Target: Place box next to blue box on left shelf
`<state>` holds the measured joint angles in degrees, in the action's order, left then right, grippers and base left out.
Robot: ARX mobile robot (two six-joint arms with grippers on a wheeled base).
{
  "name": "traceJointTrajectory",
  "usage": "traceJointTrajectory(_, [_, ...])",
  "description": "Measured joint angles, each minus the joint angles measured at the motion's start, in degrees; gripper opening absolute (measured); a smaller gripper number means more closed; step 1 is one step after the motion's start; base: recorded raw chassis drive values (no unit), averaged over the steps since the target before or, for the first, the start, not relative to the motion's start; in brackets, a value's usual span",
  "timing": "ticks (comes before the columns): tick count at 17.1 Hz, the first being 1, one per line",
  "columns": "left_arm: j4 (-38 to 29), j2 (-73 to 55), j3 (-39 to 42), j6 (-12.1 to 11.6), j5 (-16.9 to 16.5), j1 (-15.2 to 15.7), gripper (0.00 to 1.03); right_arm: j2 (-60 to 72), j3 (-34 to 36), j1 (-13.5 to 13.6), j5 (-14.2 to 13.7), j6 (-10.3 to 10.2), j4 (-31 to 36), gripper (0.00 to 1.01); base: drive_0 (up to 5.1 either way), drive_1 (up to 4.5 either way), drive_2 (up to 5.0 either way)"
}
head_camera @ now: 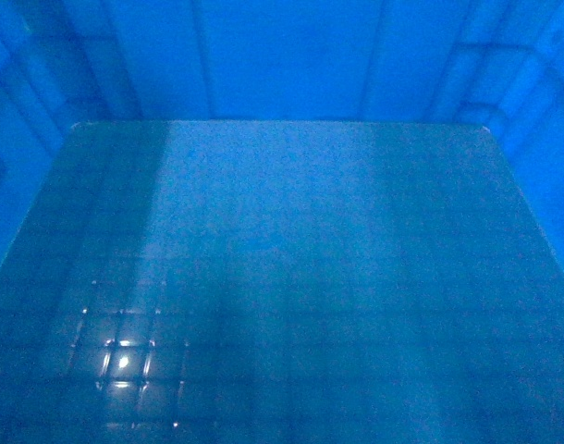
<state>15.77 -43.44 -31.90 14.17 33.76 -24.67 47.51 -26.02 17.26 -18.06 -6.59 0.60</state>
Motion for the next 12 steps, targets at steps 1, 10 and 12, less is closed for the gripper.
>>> traceJointTrajectory(1, [-0.1, -0.1, 0.0, 0.0, -0.2, 0.0, 0.2, 0.0, 0.0, 0.0, 0.0, 0.0, 0.0, 0.22, 0.0, 0.0, 0.0])
traceJointTrajectory(10, [0.1, -0.1, 0.0, 0.2, -0.1, 0.0, 0.2, 0.0, 0.0, 0.0, -0.2, 0.0, -0.1, 0.22, -3.7, 0.96, 2.9])
traceJointTrajectory(12, [0.1, -0.1, 0.0, 0.2, -0.1, 0.0, 0.2, 0.0, 0.0, 0.0, -0.2, 0.0, -0.1, 0.22, -4.8, 1.26, 3.5])
